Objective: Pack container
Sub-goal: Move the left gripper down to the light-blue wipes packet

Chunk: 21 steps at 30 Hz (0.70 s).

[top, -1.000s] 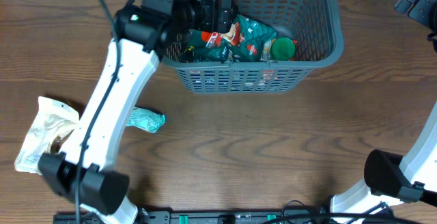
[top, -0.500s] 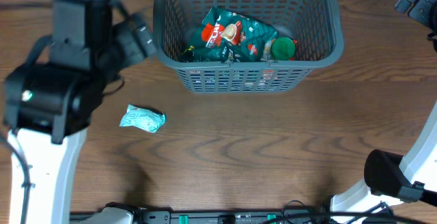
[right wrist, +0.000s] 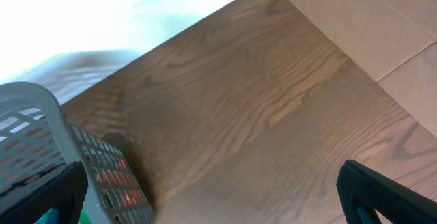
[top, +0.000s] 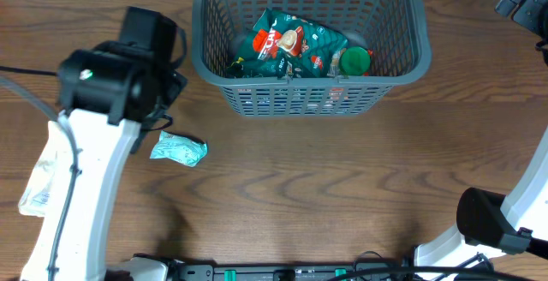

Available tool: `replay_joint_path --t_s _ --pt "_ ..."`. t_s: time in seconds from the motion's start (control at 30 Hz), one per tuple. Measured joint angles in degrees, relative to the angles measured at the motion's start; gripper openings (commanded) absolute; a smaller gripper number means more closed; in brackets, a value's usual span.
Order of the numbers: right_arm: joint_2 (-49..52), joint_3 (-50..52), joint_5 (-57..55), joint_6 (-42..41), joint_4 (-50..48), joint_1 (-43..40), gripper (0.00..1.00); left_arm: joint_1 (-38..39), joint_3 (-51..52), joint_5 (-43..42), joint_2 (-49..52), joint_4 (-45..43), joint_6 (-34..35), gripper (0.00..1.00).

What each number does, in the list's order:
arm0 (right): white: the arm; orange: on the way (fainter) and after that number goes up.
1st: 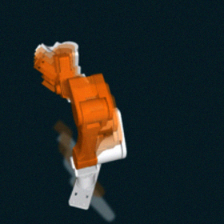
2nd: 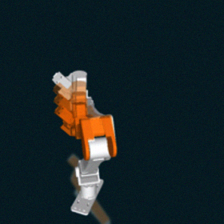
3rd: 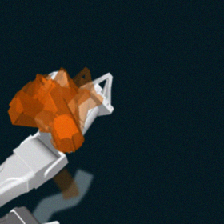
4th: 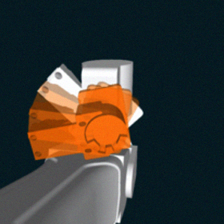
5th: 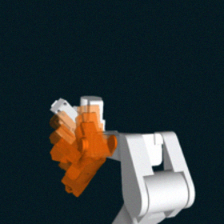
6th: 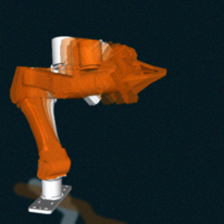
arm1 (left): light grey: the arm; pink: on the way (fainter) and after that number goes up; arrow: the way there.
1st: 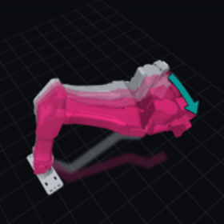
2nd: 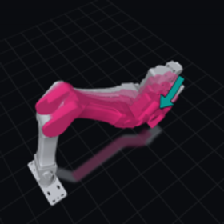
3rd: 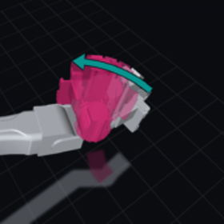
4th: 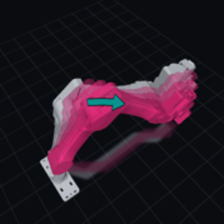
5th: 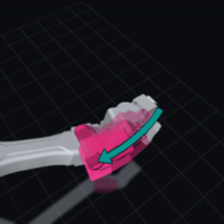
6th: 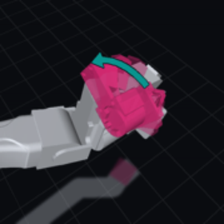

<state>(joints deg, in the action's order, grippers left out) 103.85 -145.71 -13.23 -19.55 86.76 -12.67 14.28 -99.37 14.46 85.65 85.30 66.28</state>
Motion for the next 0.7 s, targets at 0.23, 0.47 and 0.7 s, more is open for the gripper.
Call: replay_joint_path --t_s 0.23,0.47,0.7 --pt "0.0 0.02 0.0 0.0 -0.02 0.0 0.99 0.02 13.86 -4.26 1.16 -9.64 4.09 0.98" --pt "0.0 0.02 0.0 0.0 0.0 0.0 0.99 0.0 24.9 -7.13 1.16 -17.38 4.22 0.98" --pt "0.0 0.02 0.0 0.0 -0.02 0.0 0.99 -0.02 31.61 -9.38 1.16 -23.78 3.89 0.99"
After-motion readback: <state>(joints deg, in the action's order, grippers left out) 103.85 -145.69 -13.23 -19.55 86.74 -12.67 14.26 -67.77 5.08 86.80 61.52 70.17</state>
